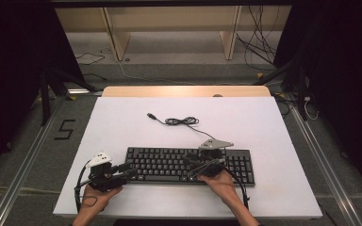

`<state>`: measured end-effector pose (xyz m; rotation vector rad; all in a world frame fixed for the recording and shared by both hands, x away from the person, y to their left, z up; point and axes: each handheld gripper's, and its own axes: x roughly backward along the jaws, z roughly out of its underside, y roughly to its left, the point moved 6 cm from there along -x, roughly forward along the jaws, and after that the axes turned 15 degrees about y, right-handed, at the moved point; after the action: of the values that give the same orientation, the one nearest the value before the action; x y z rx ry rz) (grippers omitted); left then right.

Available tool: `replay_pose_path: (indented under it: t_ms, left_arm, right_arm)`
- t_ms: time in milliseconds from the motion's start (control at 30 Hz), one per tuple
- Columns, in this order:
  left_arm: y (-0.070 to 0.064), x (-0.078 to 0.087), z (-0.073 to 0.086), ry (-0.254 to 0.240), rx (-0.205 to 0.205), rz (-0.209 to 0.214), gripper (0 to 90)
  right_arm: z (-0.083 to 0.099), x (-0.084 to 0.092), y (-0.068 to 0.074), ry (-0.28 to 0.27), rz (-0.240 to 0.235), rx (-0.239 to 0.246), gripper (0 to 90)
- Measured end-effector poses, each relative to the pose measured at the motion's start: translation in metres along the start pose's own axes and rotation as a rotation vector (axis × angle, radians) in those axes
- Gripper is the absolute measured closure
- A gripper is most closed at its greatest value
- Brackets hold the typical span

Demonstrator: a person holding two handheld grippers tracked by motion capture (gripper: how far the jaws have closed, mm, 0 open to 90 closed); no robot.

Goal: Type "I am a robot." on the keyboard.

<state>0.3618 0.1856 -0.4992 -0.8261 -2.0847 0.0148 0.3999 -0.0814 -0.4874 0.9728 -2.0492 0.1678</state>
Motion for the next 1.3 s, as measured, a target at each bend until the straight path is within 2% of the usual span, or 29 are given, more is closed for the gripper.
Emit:
replay_pose_path:
  t_ms: [33, 133, 267, 333, 367, 500, 600, 1067, 1300]
  left_arm:
    - [0.0, 0.0, 0.0, 0.004, 0.002, -0.003, 58.6]
    - [0.002, -0.001, 0.002, 0.019, -0.001, -0.01, 61.7]
    - [0.003, -0.002, 0.003, 0.038, -0.008, -0.026, 72.9]
    - [0.004, -0.002, 0.004, 0.043, -0.01, -0.034, 74.8]
    - [0.005, -0.002, 0.004, 0.046, -0.01, -0.037, 79.1]
    - [0.009, -0.003, 0.005, 0.058, -0.004, -0.053, 86.3]
    - [0.012, -0.004, 0.006, 0.066, 0.002, -0.063, 88.7]
    - [0.019, -0.01, 0.008, 0.107, 0.016, -0.093, 89.0]
    - [0.02, -0.011, 0.008, 0.117, 0.02, -0.092, 89.0]
  right_arm:
    - [-0.001, -0.002, 0.001, 0.004, 0.001, 0.001, 72.9]
    - [-0.001, -0.003, 0.001, 0.006, 0.003, 0.002, 75.5]
    - [-0.003, -0.008, 0.003, 0.013, 0.002, 0.005, 82.3]
    - [-0.004, -0.009, 0.003, 0.018, 0.003, 0.006, 83.9]
    - [-0.004, -0.012, 0.004, 0.026, 0.002, 0.007, 86.5]
    - [-0.005, -0.016, 0.006, 0.035, 0.003, 0.009, 89.5]
    - [-0.006, -0.019, 0.007, 0.041, 0.001, 0.007, 90.0]
    - [-0.011, -0.036, 0.011, 0.069, 0.008, 0.009, 90.0]
    - [-0.012, -0.045, 0.013, 0.093, 0.021, 0.015, 90.0]
